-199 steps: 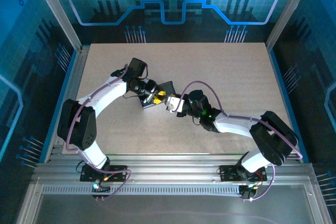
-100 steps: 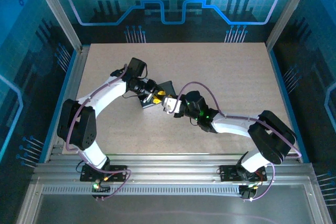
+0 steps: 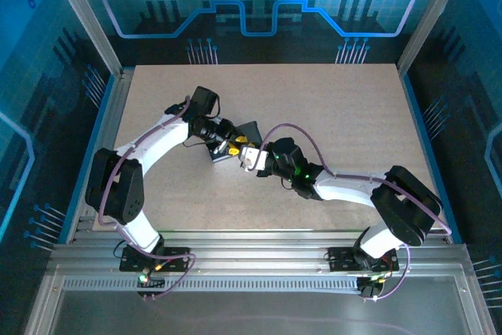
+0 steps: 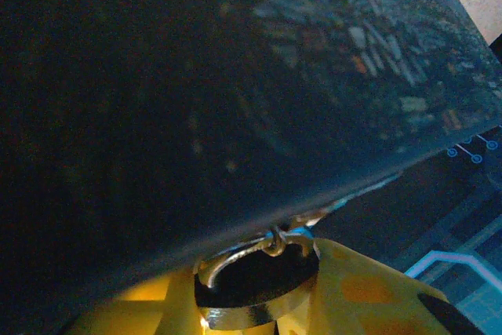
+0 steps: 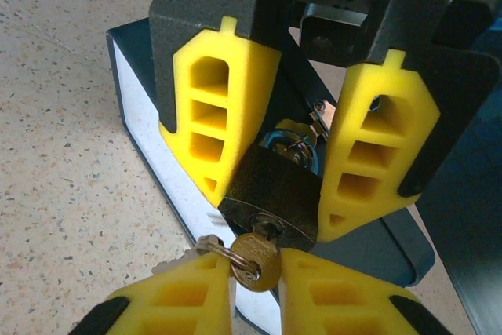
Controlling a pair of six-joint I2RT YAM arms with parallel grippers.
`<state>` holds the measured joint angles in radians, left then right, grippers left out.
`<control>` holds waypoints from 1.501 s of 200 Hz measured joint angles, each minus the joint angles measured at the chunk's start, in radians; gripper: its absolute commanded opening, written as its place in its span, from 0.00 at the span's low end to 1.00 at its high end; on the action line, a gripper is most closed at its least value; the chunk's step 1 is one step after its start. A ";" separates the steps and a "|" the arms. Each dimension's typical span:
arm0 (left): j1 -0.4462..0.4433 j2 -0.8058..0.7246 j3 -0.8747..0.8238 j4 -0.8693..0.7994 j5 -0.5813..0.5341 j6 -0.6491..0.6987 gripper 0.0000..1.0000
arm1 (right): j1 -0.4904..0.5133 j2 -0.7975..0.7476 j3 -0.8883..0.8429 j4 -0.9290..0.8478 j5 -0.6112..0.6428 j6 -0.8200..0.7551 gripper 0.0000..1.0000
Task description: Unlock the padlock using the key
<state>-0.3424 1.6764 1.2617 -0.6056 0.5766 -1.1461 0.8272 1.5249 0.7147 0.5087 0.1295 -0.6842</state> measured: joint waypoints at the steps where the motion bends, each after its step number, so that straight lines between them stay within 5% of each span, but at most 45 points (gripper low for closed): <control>1: 0.000 0.000 0.000 0.000 0.000 0.000 0.00 | 0.001 0.000 0.001 0.000 0.001 0.000 0.16; 78: 0.003 0.000 0.000 0.008 -0.017 -0.007 0.00 | 0.011 0.011 0.031 -0.044 0.037 0.070 0.03; 129: 0.004 0.000 0.000 0.023 -0.030 -0.030 0.00 | 0.012 0.011 0.033 -0.030 0.047 0.393 0.00; 178: -0.001 -0.008 0.010 0.042 -0.024 -0.007 0.00 | -0.005 -0.026 0.003 0.001 -0.011 0.735 0.20; 227: -0.001 -0.009 0.013 0.042 -0.037 0.000 0.00 | -0.193 -0.094 -0.029 0.006 -0.191 1.042 0.28; 259: -0.001 -0.008 0.013 0.042 -0.038 0.001 0.00 | -0.195 -0.083 -0.013 -0.009 -0.268 1.071 0.35; 300: -0.001 -0.008 0.013 0.042 -0.038 0.001 0.00 | -0.123 -0.038 0.062 -0.039 -0.318 0.922 0.37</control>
<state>-0.3431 1.6680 1.2747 -0.5640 0.5385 -1.1454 0.7044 1.4868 0.7765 0.4694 -0.1883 0.2375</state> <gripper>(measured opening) 0.103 0.369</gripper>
